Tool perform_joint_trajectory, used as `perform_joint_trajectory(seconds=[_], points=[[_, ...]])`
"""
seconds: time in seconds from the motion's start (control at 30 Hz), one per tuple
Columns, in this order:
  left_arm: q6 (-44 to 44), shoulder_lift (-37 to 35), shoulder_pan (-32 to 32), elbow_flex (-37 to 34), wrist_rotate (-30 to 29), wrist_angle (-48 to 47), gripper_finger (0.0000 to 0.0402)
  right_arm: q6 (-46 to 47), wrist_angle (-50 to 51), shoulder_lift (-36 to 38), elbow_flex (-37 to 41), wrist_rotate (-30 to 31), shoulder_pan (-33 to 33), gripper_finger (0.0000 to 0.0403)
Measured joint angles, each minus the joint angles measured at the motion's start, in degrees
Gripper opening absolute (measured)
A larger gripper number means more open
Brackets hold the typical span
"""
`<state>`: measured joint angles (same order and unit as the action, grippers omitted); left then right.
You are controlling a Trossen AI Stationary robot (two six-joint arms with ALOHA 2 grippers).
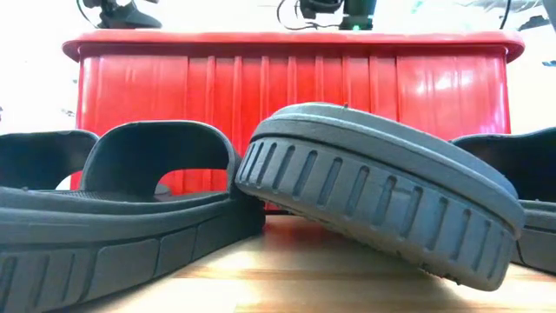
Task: Pick and place slides into bin
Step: Put the right light green slipper into the red organizer bin
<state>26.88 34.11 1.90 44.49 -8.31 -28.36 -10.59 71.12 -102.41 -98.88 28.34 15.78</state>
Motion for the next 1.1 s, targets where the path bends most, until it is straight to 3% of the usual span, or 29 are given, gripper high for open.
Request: perform_joint_trajectory(seconds=[0.43, 0.77, 1.1], points=[[0.95, 0.02, 0.01, 0.00, -4.16, 0.01, 0.0183, -3.83, -12.30, -0.04, 4.01, -4.47, 1.64, 0.0000], [2.29, 0.02, 0.01, 0.00, -5.01, 0.02, 0.0183, -3.94, -6.32, -0.01, 4.78, -4.19, 7.84, 0.0000], [2.31, 0.02, -0.01, 0.00, -5.25, 0.02, 0.0183, -4.45, -8.18, -0.02, 15.73, -5.95, 8.46, 0.0000]])
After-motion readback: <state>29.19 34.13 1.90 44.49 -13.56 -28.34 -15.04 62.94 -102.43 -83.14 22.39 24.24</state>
